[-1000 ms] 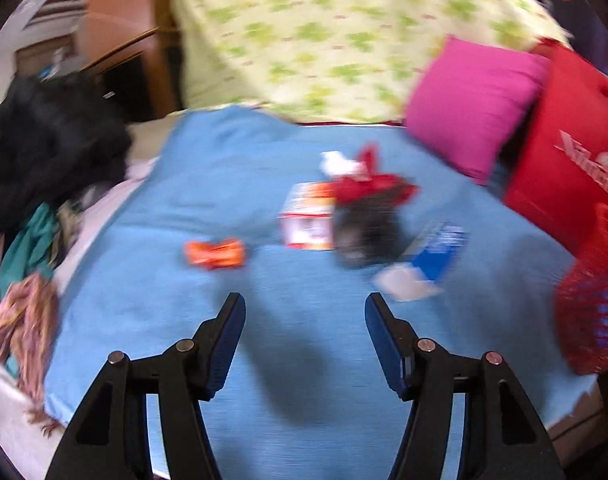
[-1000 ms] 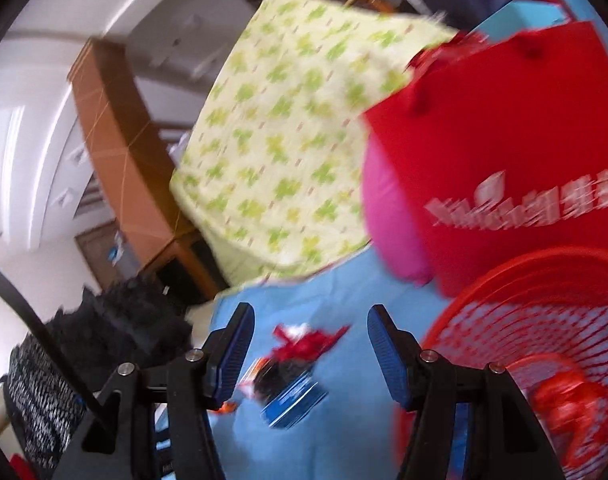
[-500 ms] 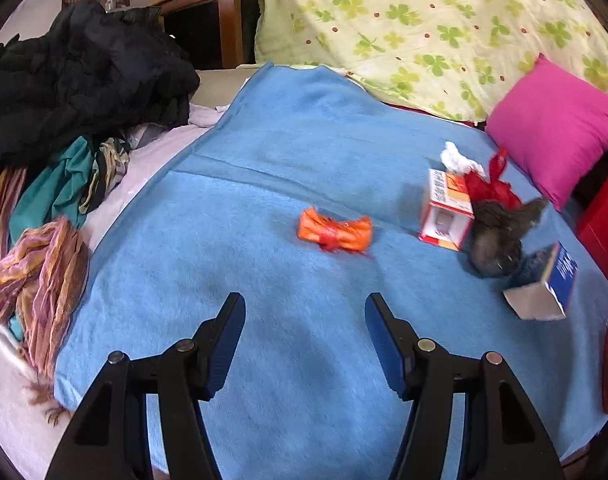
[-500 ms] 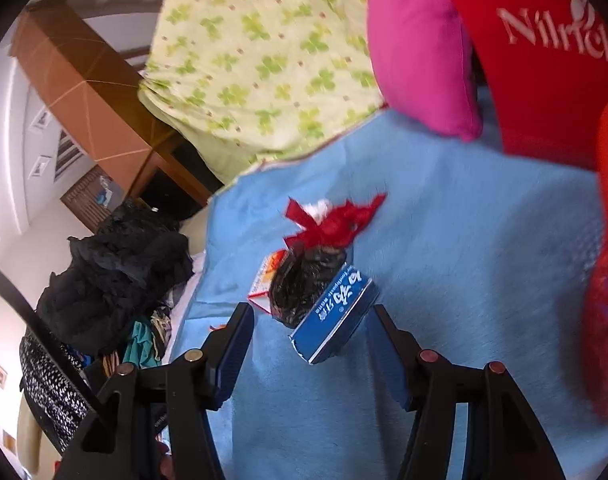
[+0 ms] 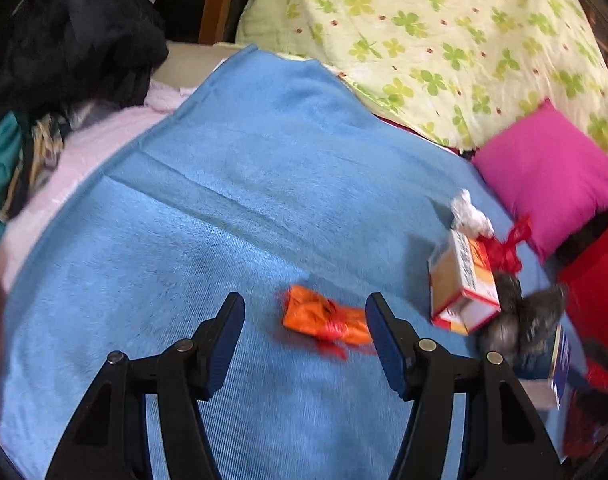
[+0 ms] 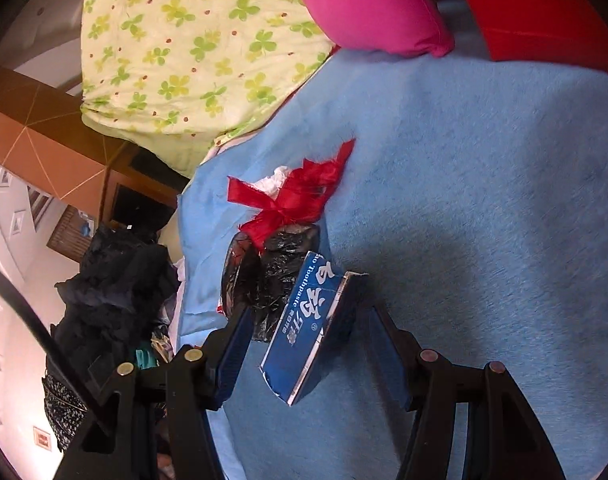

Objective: Collect trash
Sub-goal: 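Move the right tool to the blue toothpaste box while the left tool approaches the orange wrapper, then grasp the blue toothpaste box with the right tool while the left tool grasps the orange wrapper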

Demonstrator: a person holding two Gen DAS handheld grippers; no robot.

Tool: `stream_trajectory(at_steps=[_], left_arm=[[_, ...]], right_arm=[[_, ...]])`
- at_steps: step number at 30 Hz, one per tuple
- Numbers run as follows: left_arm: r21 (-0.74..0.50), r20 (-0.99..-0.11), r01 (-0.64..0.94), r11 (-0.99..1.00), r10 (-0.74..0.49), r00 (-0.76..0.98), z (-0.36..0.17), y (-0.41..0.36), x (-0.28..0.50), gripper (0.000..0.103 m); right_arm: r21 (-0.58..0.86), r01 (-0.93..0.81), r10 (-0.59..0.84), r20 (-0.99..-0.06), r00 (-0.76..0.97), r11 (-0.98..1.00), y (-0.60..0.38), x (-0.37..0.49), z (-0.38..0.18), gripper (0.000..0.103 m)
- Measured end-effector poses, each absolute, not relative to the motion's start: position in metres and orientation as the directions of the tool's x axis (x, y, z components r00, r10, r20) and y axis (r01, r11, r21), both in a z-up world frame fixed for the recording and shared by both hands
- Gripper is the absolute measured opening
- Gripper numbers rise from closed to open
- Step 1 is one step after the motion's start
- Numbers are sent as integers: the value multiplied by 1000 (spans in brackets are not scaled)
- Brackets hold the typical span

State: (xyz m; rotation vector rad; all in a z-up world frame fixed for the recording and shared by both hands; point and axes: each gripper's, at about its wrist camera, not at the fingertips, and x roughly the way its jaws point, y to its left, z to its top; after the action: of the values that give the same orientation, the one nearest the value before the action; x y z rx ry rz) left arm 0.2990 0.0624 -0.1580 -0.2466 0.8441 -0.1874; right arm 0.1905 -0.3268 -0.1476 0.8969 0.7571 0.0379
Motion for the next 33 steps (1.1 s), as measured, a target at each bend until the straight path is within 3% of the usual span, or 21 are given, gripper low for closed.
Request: stream_trajectory(at_steps=[8, 10, 13, 14, 15, 20, 25, 27, 29, 30, 31, 33], left_arm=[[-384, -704, 86, 919, -352, 616, -170, 59, 313, 60], [-403, -710, 100, 910, -379, 593, -173, 56, 315, 43], [-425, -722, 120, 897, -416, 553, -180, 50, 316, 27], [-433, -724, 125, 893, -427, 542, -182, 48, 315, 25], [-443, -723, 128, 887, -438, 534, -183, 48, 314, 23], [-477, -727, 162, 864, -492, 479, -183, 34, 300, 20], [-434, -738, 236, 870, -493, 461, -171, 16, 279, 20], [-395, -732, 264, 880, -475, 488, -161, 14, 273, 23], [-348, -720, 273, 897, -442, 534, -152, 14, 272, 41], [-329, -718, 262, 907, -421, 554, -151, 13, 272, 59], [-308, -714, 247, 919, -395, 579, -150, 13, 274, 64], [-284, -720, 248, 926, -377, 582, -153, 9, 282, 64]], right_arm=[[678, 286, 325, -625, 710, 677, -303, 215, -155, 63], [668, 288, 318, -631, 708, 686, -299, 218, -156, 63], [629, 291, 288, -654, 700, 721, -294, 219, -155, 62], [612, 288, 281, -665, 692, 737, -293, 219, -155, 57], [597, 290, 274, -676, 684, 748, -292, 219, -156, 45], [557, 291, 254, -702, 665, 778, -299, 213, -155, 41], [543, 297, 228, -700, 677, 785, -314, 198, -147, 39], [552, 300, 236, -700, 675, 778, -319, 192, -146, 39], [555, 299, 245, -702, 669, 776, -322, 187, -146, 39], [553, 299, 246, -705, 665, 778, -322, 187, -147, 39], [552, 299, 248, -708, 662, 778, -323, 187, -147, 39], [553, 300, 256, -714, 652, 778, -324, 188, -150, 39]])
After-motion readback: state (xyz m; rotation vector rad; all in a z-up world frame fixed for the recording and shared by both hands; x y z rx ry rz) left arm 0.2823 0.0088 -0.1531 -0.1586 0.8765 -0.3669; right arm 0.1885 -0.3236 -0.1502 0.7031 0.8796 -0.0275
